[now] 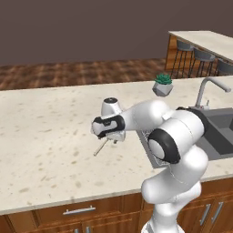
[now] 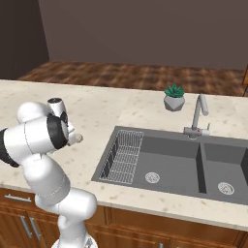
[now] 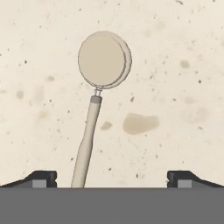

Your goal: Grab the spray bottle from the cabinet, then place it next to the cutting board for sanitizing. Then grab the dish brush from the countertop next to the sink and place it next to the cutting board.

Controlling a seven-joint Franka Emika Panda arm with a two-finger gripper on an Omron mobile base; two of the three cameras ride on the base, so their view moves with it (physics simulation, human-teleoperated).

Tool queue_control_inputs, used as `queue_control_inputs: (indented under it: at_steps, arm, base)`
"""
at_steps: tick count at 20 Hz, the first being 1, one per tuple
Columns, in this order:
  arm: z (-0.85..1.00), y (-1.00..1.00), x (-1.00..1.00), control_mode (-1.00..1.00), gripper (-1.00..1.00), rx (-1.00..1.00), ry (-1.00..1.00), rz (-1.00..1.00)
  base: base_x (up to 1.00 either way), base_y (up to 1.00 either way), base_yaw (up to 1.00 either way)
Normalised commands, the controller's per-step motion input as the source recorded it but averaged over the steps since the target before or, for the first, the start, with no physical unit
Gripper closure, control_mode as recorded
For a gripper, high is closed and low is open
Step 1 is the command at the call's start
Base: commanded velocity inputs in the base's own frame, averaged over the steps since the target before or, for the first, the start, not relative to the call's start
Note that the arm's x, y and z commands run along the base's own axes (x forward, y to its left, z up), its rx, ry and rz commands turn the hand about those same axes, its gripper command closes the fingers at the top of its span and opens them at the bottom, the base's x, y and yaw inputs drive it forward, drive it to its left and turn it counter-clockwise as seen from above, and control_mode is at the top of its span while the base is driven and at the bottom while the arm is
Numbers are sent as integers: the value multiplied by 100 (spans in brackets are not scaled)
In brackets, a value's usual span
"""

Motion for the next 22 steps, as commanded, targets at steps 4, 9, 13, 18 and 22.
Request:
queue_control_inputs:
  at_steps: [4, 9, 13, 18, 22]
  arm:
    - [-29, 0, 22, -100, -100, 0, 0, 0]
    - [-27, 3, 22, -100, -100, 0, 0, 0]
    - [-12, 5, 20, -100, -100, 0, 0, 0]
    - [-10, 3, 15, -100, -100, 0, 0, 0]
    - [-15, 0, 3, -100, -100, 0, 0, 0]
  base:
    - [0, 0, 0]
    - [0, 0, 0]
    - [0, 0, 0]
    - [0, 0, 0]
    - [0, 0, 0]
